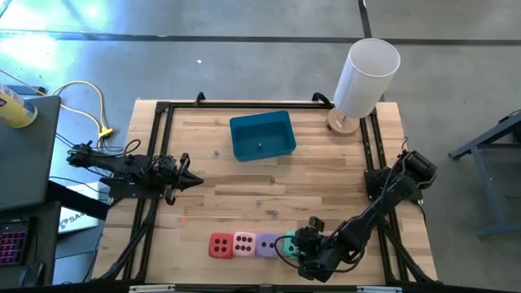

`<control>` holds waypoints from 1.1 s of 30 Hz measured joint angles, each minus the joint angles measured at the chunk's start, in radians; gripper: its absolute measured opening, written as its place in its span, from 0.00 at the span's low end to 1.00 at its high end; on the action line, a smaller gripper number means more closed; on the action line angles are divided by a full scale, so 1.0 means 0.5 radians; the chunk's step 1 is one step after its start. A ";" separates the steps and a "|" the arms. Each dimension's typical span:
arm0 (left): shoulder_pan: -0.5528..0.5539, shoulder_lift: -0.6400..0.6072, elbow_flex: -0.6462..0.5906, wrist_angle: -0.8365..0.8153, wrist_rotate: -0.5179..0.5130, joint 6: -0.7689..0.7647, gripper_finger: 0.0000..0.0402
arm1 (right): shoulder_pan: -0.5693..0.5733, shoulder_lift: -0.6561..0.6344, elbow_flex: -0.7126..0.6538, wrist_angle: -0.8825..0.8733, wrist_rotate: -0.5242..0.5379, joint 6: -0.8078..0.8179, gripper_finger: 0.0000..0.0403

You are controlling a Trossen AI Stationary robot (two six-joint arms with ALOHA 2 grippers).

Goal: Pick & Place Dice
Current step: Put the large blue dice into the blue bin

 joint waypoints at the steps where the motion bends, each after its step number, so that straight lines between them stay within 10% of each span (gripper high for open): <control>1: -0.001 0.000 0.000 0.000 0.000 0.000 0.00 | 0.000 0.000 0.000 0.002 -0.034 0.023 0.62; 8: 0.000 0.000 0.000 0.000 0.000 0.000 0.00 | -0.018 -0.001 0.001 0.005 -0.146 0.034 0.77; 33: 0.000 0.000 -0.001 0.000 0.000 -0.001 0.00 | -0.035 -0.004 0.004 0.356 -0.118 -0.368 0.82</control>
